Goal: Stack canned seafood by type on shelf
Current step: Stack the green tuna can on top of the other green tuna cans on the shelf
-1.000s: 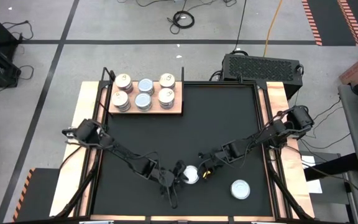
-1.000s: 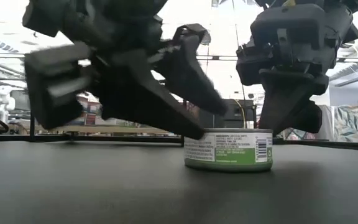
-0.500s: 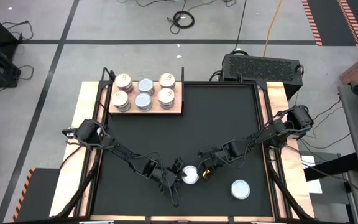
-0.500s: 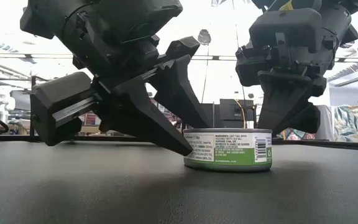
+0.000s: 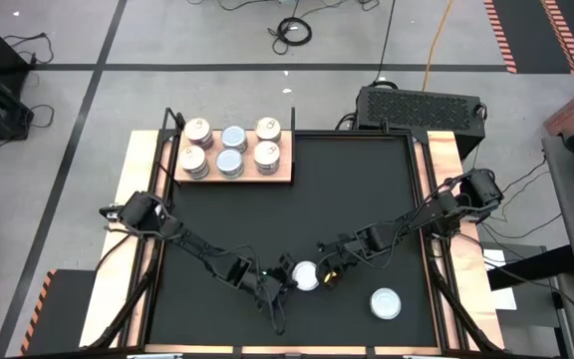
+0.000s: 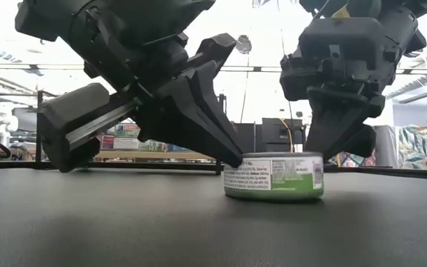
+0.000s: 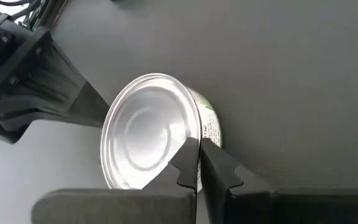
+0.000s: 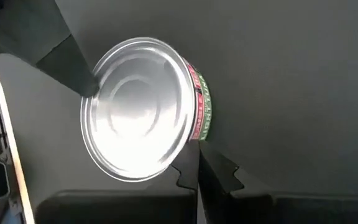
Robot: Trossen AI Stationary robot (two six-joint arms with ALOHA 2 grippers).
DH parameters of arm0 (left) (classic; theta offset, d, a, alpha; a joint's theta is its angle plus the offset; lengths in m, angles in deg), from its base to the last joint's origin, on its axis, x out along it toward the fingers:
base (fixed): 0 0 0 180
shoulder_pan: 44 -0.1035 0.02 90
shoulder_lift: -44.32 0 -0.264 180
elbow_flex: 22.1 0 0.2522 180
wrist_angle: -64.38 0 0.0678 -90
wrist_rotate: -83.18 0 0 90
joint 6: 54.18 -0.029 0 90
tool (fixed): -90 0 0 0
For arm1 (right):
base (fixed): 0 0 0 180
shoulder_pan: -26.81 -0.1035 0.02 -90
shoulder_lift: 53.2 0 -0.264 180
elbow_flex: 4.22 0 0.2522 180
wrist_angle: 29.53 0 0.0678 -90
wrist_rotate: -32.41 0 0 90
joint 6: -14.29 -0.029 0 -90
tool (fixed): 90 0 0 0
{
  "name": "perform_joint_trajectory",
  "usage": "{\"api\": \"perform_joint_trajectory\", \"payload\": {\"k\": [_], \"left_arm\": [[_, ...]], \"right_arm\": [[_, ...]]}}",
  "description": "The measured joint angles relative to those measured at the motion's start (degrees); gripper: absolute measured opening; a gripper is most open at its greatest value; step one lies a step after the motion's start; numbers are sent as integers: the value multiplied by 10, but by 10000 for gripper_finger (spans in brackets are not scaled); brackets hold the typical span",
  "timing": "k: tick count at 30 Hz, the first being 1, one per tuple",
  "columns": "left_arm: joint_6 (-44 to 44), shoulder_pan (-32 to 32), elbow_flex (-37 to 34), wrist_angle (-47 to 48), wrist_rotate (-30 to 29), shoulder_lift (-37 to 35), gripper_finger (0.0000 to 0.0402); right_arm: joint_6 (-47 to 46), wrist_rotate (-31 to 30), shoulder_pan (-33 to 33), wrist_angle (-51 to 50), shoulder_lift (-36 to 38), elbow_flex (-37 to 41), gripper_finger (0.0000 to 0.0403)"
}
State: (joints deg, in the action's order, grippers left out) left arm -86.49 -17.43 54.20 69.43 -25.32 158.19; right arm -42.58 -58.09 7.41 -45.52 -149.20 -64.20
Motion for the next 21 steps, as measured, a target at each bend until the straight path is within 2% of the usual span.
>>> {"api": "perform_joint_trajectory", "payload": {"k": [4, 14, 21], "left_arm": [[-8, 13, 0, 7, -24, -6, 2], [-10, 46, -1, 61, -95, -57, 0], [19, 49, -5, 92, -131, -87, 0]], "right_arm": [[27, 2, -1, -14, 13, 0, 0], [-5, -74, -12, -141, 62, 0, 0], [-11, -97, -26, -153, 68, 0, 0]]}}
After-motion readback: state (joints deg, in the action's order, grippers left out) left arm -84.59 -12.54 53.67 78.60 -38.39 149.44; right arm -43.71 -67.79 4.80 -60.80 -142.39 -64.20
